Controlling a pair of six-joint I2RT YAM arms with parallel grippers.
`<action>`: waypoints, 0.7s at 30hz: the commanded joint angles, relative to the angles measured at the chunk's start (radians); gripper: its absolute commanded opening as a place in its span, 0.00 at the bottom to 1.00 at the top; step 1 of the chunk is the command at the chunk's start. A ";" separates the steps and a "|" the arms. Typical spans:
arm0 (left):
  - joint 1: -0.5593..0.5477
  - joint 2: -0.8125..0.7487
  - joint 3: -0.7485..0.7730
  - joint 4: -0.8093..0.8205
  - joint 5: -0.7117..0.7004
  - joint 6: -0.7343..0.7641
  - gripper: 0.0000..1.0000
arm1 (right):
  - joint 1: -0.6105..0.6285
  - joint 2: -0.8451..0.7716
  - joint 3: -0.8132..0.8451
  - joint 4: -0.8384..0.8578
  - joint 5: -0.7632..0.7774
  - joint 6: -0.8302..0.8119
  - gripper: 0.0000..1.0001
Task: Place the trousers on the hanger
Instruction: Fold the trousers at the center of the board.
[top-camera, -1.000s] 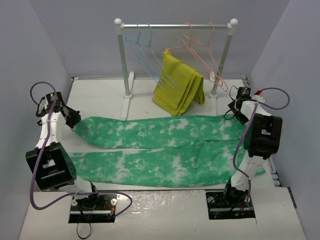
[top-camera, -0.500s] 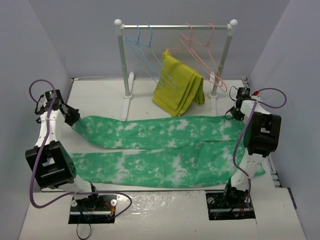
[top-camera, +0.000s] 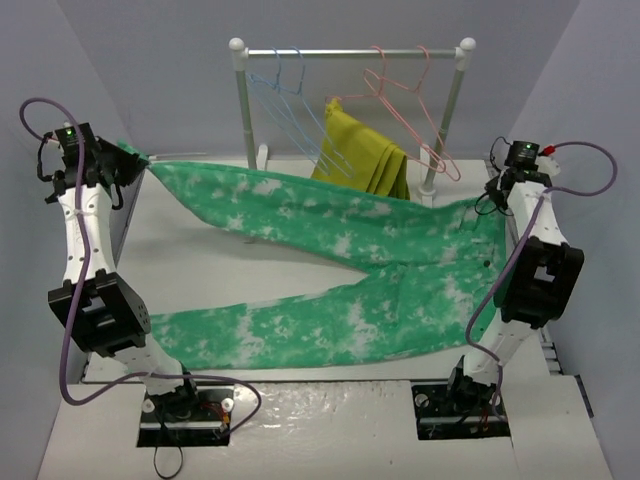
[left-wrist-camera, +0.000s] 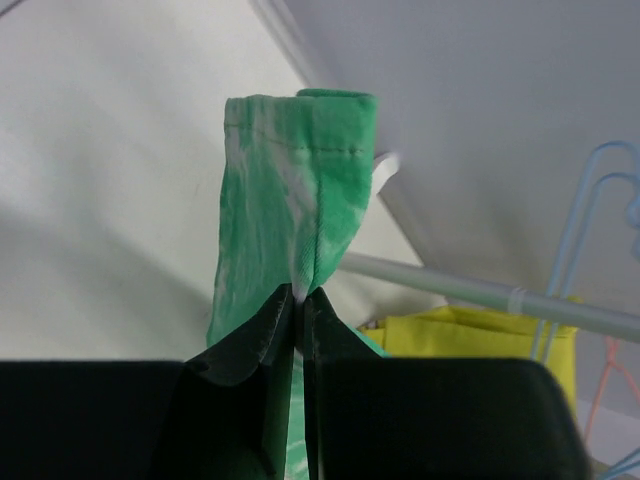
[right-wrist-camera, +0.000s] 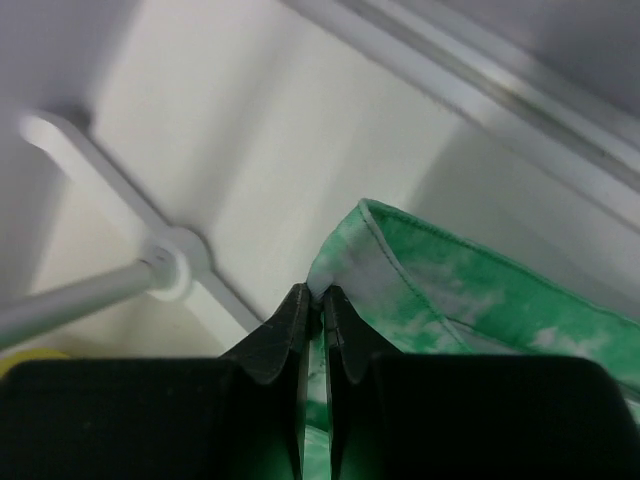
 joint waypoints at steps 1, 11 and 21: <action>0.048 0.049 0.168 0.187 0.056 -0.115 0.00 | -0.085 -0.106 0.127 0.145 -0.040 0.026 0.00; 0.048 -0.267 -0.259 0.308 0.179 -0.150 0.00 | -0.186 -0.329 -0.276 0.330 -0.102 0.045 0.00; -0.017 -0.636 -0.790 0.089 0.199 -0.024 0.00 | -0.260 -0.335 -0.529 0.450 -0.102 0.029 0.00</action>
